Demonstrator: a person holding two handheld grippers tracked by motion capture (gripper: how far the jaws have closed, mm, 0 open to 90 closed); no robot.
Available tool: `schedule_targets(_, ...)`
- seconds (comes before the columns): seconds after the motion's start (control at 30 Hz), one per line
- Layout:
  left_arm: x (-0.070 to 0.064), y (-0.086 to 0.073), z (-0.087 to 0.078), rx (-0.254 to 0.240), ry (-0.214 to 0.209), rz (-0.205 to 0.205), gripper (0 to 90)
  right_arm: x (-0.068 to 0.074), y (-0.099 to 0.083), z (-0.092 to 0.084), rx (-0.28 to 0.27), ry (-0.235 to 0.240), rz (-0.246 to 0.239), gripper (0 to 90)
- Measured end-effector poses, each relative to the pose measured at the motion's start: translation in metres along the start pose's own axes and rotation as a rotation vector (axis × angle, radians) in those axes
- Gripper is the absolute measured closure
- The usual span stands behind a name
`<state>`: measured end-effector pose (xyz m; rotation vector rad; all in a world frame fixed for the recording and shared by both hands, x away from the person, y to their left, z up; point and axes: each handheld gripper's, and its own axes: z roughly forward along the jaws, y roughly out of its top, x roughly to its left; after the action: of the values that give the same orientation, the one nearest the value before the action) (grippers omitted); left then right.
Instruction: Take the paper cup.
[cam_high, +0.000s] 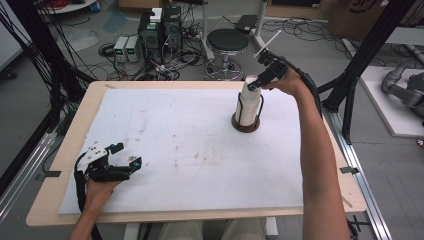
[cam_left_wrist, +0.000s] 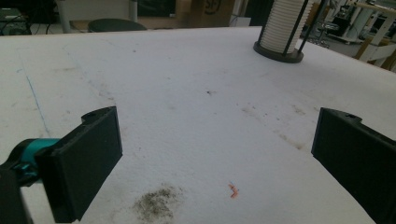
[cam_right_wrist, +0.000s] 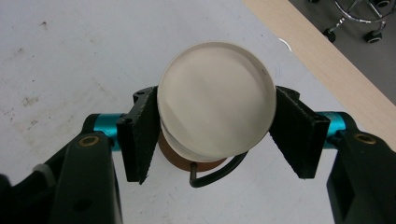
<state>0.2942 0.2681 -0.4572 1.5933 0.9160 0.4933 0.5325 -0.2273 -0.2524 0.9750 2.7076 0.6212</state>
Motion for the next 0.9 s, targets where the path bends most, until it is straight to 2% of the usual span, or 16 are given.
schedule_targets(0.47, 0.000, 0.000, 0.000, 0.001, 0.000, -0.002, 1.7, 0.000, -0.001, -0.008, -0.028, 0.002, -0.004, 37.6)
schedule_targets(0.9, 0.000, 0.000, 0.000, 0.003, 0.001, -0.001, 1.8, -0.002, -0.007, -0.027, -0.097, 0.003, 0.013, 37.6)
